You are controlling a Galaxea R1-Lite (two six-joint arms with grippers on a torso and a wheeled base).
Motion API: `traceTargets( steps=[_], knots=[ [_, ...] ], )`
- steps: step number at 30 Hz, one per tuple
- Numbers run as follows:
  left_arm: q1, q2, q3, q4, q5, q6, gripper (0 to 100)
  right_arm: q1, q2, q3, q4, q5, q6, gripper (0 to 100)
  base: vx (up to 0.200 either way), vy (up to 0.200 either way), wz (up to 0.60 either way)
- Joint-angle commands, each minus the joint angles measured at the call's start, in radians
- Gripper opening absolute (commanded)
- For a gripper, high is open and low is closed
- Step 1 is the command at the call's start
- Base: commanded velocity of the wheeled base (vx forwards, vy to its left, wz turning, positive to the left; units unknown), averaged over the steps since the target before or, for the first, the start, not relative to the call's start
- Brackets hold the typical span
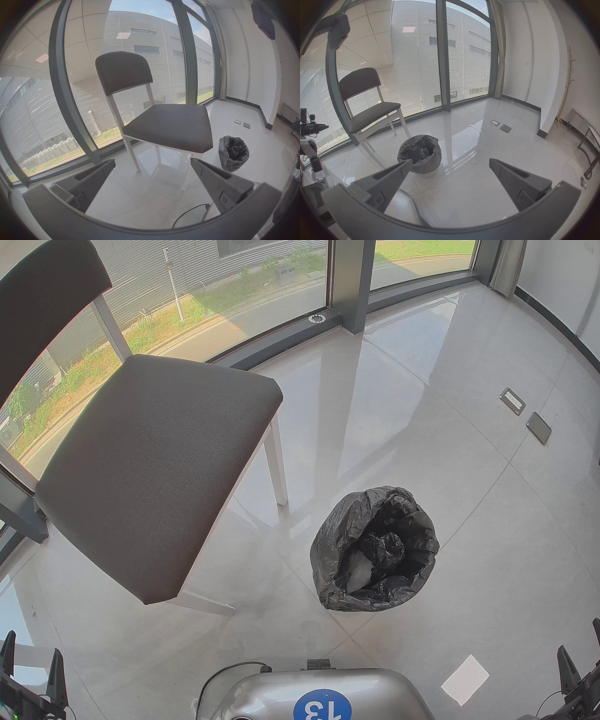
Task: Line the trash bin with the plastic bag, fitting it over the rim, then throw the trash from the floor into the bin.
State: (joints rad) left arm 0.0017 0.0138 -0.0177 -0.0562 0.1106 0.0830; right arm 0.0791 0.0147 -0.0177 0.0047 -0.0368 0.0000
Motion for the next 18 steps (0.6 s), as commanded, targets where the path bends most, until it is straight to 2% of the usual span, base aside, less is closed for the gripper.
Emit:
traceTargets(
  steps=[1, 3, 5, 7, 14, 18],
  knots=[
    [0.001, -0.014, 0.016, 0.001, -0.063, 0.011, 100, 0.001, -0.015, 0.016, 0.0, 0.0, 0.0, 100, 0.0, 0.0, 0.0],
    [0.001, -0.014, 0.016, 0.001, -0.086, 0.011, 100, 0.002, -0.015, 0.016, 0.001, 0.0, 0.0, 100, 0.0, 0.0, 0.0],
    [0.001, -0.014, 0.018, 0.022, -0.155, -0.006, 100, 0.001, -0.015, 0.016, 0.001, 0.0, 0.0, 100, 0.0, 0.0, 0.0],
    [0.0, -0.014, 0.015, 0.056, -0.164, -0.005, 100, 0.001, -0.015, 0.016, 0.001, 0.0, 0.0, 100, 0.0, 0.0, 0.0],
    [0.0, -0.014, 0.016, 0.055, -0.161, -0.02, 100, 0.002, -0.015, 0.016, 0.001, 0.0, 0.0, 100, 0.0, 0.0, 0.0],
    [-0.002, -0.014, 0.015, 0.058, -0.141, -0.078, 100, 0.001, -0.015, 0.016, 0.0, 0.003, 0.0, 100, 0.0, 0.0, 0.0]
  ],
)
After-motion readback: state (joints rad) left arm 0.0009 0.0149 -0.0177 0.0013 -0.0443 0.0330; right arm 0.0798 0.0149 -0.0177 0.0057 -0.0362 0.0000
